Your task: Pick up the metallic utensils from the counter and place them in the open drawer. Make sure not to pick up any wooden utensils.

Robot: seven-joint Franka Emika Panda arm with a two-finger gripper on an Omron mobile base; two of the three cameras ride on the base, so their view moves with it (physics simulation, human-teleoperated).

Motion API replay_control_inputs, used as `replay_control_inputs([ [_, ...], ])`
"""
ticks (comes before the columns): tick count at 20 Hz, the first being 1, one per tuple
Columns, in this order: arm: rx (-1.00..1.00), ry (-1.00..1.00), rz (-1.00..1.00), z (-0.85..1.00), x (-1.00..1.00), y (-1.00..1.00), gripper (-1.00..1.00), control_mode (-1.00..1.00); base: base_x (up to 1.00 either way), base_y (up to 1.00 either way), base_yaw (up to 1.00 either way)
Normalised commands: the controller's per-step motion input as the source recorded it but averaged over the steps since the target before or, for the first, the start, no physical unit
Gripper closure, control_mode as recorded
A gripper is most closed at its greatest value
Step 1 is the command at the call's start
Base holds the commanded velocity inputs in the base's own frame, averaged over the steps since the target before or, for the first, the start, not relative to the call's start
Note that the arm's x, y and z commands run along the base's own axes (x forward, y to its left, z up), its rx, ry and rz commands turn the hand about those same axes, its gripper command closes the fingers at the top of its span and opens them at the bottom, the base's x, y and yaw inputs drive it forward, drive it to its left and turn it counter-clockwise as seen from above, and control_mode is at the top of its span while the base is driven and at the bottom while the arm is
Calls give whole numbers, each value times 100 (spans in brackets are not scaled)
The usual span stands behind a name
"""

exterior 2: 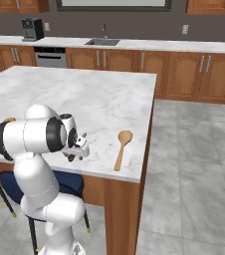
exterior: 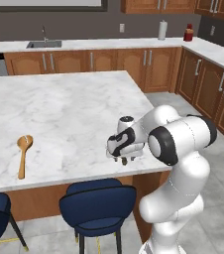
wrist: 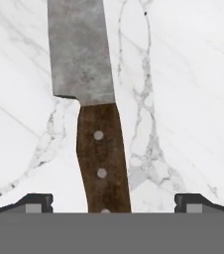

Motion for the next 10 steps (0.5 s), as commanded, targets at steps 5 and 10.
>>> replay_control_inputs([
  [5,0,0,0,-17,0,0,100,-100,0,0,0],
  [10,0,0,0,-9,3,0,100,-100,0,0,0],
])
